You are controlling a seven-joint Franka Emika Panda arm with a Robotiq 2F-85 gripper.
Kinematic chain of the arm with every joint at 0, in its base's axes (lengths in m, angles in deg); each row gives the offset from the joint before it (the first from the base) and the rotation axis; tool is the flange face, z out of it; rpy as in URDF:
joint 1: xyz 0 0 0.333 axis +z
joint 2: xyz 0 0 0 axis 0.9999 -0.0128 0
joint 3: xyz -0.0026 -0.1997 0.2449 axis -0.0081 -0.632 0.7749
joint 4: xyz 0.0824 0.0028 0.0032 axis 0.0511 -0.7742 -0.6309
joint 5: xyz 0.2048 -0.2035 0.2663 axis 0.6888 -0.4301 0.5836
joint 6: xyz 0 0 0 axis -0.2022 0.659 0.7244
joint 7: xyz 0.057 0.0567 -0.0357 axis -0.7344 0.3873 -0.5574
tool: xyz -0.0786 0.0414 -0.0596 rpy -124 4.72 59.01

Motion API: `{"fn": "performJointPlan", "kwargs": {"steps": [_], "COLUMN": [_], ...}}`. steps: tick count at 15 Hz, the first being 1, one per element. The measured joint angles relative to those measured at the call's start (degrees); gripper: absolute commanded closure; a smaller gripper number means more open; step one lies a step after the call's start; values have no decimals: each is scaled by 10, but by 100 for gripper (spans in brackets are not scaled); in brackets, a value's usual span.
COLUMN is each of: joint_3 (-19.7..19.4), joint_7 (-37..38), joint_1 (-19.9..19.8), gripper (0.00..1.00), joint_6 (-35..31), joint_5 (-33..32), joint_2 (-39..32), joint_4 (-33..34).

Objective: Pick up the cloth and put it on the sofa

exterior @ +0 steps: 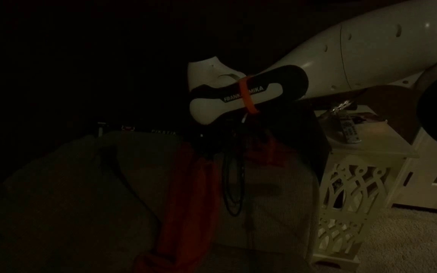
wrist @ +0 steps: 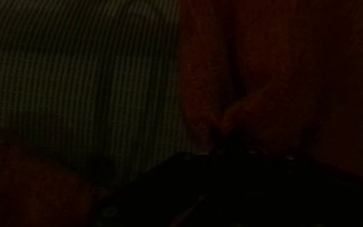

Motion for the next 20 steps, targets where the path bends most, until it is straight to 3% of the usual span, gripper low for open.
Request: {"fn": "performJointPlan", "kwargs": {"steps": [3, 10, 18, 20], "joint_3": [36, 82, 79, 90], "joint_7": [-43, -106, -109, -146], "joint_1": [34, 149, 133, 140], "gripper": [99, 95, 99, 99], "joint_6": [28, 47, 46, 40], "joint_5": [-2, -3, -4, -4], "joint_2": [5, 31, 29, 27], "joint_4": [40, 40, 34, 33]}}
